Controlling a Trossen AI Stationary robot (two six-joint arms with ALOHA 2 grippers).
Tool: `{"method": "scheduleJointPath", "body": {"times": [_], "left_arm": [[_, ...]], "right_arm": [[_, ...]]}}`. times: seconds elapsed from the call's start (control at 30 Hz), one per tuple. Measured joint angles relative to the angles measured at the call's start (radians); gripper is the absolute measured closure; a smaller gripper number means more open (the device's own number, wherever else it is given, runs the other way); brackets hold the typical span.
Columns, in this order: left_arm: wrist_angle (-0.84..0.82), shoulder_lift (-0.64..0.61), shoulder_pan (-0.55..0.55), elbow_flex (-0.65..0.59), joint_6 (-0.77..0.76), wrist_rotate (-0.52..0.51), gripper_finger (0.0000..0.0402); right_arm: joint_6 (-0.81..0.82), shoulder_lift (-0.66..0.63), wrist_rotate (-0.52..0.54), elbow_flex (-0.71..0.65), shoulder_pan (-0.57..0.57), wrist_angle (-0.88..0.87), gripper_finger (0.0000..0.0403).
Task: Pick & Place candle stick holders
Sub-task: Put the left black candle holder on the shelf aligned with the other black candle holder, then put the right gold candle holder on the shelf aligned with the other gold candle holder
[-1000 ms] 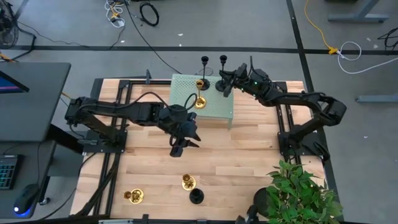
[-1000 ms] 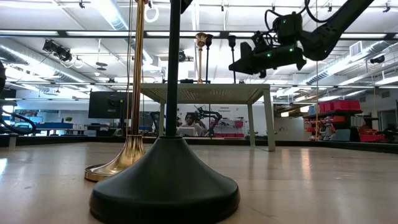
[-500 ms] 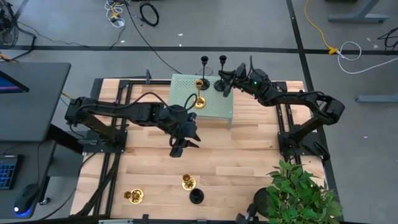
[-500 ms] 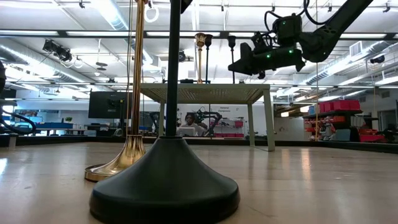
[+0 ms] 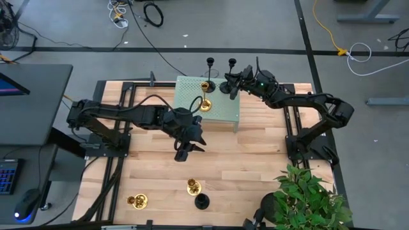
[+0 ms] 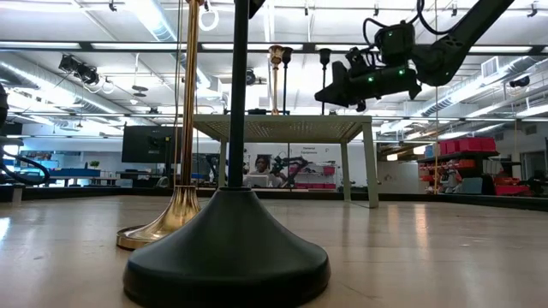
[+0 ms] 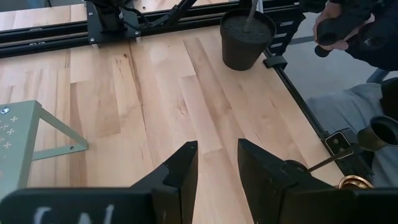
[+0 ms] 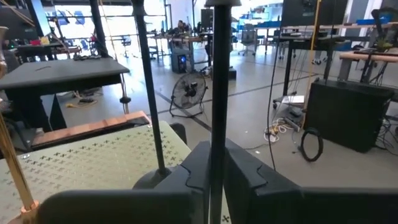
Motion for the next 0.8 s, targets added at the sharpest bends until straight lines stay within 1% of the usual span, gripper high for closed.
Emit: {"method": "scheduleJointPath", "body": {"times": [0.17,0.33,0.8], "left_arm": [[0.0,0.0,0.0,0.0,0.001,0.0,0.0287],[0.0,0.0,0.0,0.0,0.001,0.0,0.0287],[0.0,0.0,0.0,0.0,0.0,0.0,0.0287]], "right_arm": [[0.0,-0.051,0.006,0.0,0.0,-0.068,0.0355],[0.0,-0.13,0.011,0.0,0.0,-0.131,0.0344],[-0.053,-0.38,0.008,0.0,0.036,-0.536,0.0287]]}}
